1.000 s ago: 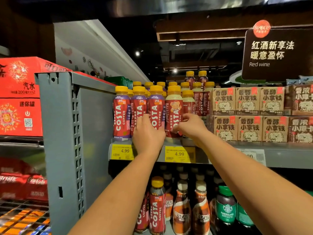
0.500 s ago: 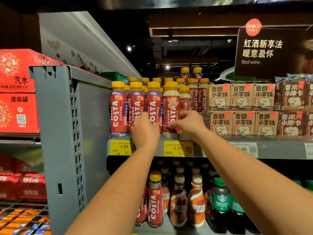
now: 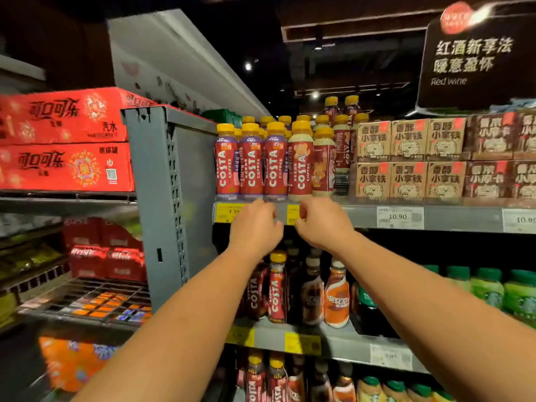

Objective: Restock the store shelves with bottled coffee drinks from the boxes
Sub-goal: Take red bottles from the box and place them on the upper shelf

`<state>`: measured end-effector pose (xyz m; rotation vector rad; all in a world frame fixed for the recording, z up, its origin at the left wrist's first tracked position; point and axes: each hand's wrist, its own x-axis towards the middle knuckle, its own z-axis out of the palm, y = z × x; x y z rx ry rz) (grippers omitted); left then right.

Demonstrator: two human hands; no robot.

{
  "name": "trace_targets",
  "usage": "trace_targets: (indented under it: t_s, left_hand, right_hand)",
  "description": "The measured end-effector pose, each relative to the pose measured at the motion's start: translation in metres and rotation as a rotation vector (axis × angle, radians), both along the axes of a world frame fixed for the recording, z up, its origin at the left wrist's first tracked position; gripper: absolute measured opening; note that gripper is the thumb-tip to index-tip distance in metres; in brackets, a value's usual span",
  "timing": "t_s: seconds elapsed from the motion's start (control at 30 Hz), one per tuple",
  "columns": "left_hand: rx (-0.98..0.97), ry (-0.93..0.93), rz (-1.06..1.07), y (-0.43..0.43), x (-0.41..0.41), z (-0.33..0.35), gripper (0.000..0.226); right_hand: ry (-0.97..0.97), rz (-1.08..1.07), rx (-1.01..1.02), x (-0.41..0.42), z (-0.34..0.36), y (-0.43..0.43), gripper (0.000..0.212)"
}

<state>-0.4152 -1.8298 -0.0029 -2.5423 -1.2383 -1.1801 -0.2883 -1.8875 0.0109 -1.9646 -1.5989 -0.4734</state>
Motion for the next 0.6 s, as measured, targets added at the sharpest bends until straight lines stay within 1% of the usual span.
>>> trace_targets:
  t_s: [0.07, 0.13, 0.23, 0.33, 0.47, 0.53, 0.6]
  left_hand:
    - [-0.031, 0.059, 0.013, -0.013, -0.008, -0.017, 0.023]
    - [-0.072, 0.125, 0.026, -0.025, -0.017, -0.035, 0.025]
    - [-0.136, 0.261, 0.024, -0.042, -0.03, -0.065, 0.021]
    - [-0.236, 0.293, -0.008, -0.053, -0.042, -0.098, 0.018]
    - [-0.368, 0.354, -0.065, -0.07, -0.058, -0.152, 0.02]
    - [-0.416, 0.411, -0.089, -0.079, -0.068, -0.184, 0.013]
    - [-0.471, 0.466, -0.107, -0.09, -0.08, -0.223, 0.017]
  right_hand:
    - [-0.035, 0.0, -0.15, -0.008, -0.02, -0.01, 0.014]
    - [-0.022, -0.02, -0.253, -0.016, -0.04, -0.022, 0.022]
    - [-0.026, -0.049, -0.375, -0.031, -0.074, -0.041, 0.028]
    - [-0.013, -0.045, -0.447, -0.048, -0.105, -0.055, 0.028]
    - [0.106, -0.074, -0.561, -0.066, -0.159, -0.072, 0.029]
    - [0.176, -0.096, -0.619, -0.075, -0.196, -0.084, 0.023]
    - [0.237, -0.114, -0.679, -0.086, -0.237, -0.098, 0.022]
